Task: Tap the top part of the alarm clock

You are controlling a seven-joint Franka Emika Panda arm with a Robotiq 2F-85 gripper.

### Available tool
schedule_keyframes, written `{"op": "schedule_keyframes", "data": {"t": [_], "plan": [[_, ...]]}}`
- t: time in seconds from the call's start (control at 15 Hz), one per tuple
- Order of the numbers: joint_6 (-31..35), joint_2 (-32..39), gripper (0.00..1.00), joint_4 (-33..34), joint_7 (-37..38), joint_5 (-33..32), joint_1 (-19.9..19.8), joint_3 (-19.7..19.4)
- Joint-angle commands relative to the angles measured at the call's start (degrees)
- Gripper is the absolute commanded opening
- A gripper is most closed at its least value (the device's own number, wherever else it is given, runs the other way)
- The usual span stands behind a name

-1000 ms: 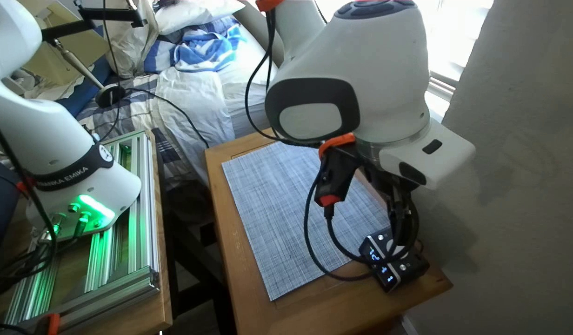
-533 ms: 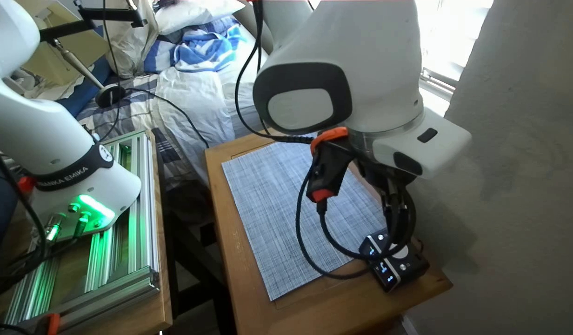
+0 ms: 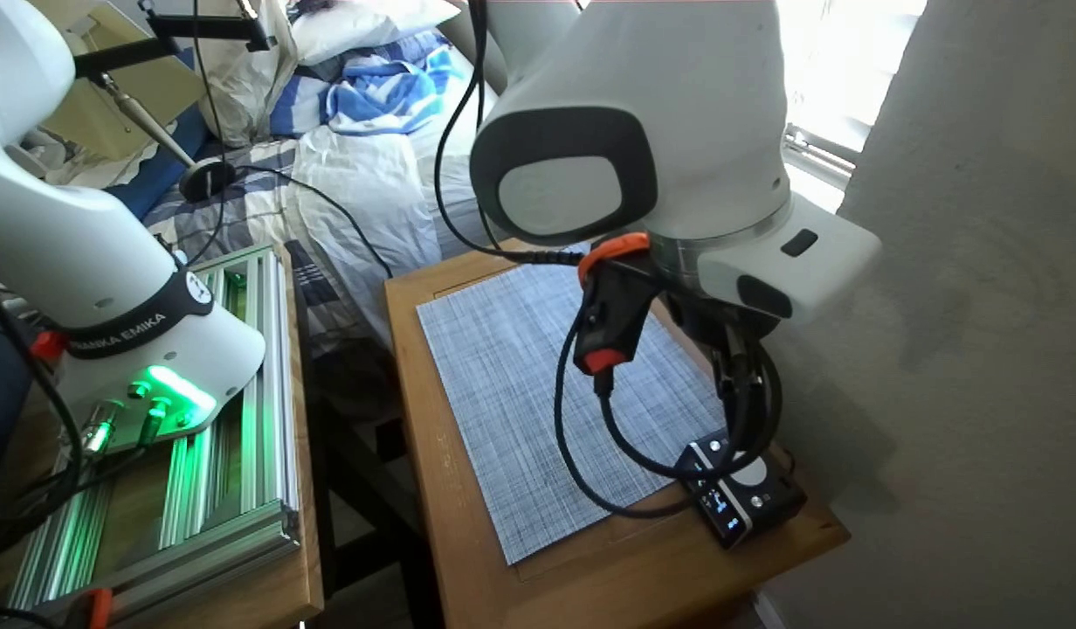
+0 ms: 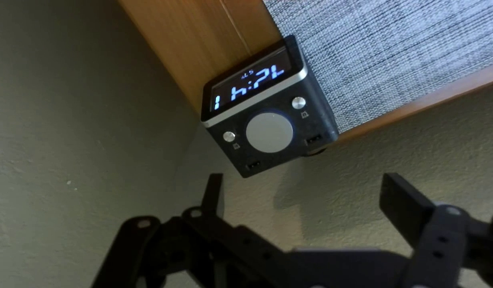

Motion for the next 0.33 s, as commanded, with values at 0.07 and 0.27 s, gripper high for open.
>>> {"op": "schedule_keyframes", "data": {"t": [0.07, 0.27], "plan": [[-0.1, -0.2, 1.0, -0.1, 0.3, -0.3, 0.0, 0.0], [-0.1, -0.4, 1.0, -0.3, 0.3, -0.3, 0.0, 0.0]]}}
